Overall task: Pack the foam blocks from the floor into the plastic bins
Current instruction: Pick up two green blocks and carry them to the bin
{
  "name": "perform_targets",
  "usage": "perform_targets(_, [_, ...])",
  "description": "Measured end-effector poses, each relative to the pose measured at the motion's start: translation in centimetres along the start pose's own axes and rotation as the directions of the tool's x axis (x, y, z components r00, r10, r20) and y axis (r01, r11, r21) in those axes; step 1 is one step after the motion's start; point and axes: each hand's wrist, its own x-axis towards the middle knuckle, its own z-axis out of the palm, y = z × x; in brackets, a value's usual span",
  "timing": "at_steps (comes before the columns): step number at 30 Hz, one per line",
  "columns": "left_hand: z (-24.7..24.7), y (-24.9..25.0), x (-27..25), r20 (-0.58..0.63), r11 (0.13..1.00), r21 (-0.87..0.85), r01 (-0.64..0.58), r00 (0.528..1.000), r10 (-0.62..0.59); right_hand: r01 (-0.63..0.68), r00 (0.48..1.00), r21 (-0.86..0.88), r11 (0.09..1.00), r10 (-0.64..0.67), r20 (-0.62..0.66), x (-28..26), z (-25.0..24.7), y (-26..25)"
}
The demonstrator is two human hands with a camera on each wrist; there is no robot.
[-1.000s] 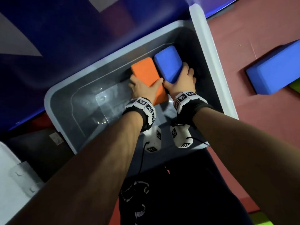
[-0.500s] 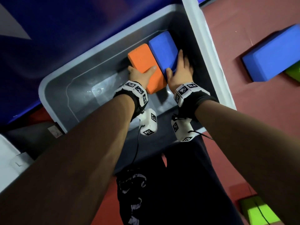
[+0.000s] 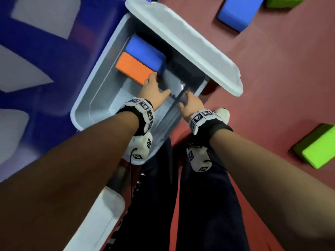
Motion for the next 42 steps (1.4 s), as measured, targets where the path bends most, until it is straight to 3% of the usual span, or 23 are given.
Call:
perform_targets(4, [3.9,3.4,-2.9,0.161,0.961,0.223,-0.162,0.979,0.128,-0.083,0.995,0.150,0.985,0.089,-0.035,-4.1,-1.9,6.0])
perform_targets(10, [15.2,9.0,-8.3,0.311,0.844,0.444,-0.300,0.935,0.169,-0.215,0.965,0.352,0.911,0.255,-0.069,-9.5,-2.7,19.8])
perform_targets(17, [30.5,12.8,-18.6,0.535,0.551,0.642,-0.533,0.826,0.177,-0.333,0.916,0.525,0.783,0.400,-0.015,-18.3,-1.8,39.4])
perform_targets(22, [43.1,19.9,-25.5,0.623,0.475,0.618,-0.627,0.759,0.190,-0.430,0.853,0.589,0.685,0.522,0.015,-26.1,-3.3,55.1])
perform_targets(27, [59.1,31.3,-31.9,0.769,0.353,0.491,-0.796,0.587,0.253,-0.457,0.752,0.719,0.524,0.659,-0.001,-32.7,-7.1,68.8])
perform_targets(34, [77.1,43.1,-39.4,0.868,0.239,0.379,-0.894,0.433,0.242,-0.445,0.674,0.809,0.384,0.738,0.020,-37.4,-14.1,84.7])
perform_targets(39, [88.6,52.4,-42.6,0.910,0.186,0.338,-0.923,0.371,0.185,-0.425,0.597,0.866,0.264,0.801,0.049,-39.1,-21.1,97.8])
perform_targets(42, [91.6,55.9,-42.3,0.903,0.167,0.359,-0.918,0.387,0.188,-0.404,0.594,0.886,0.227,0.802,0.065,-39.4,-23.2,101.3])
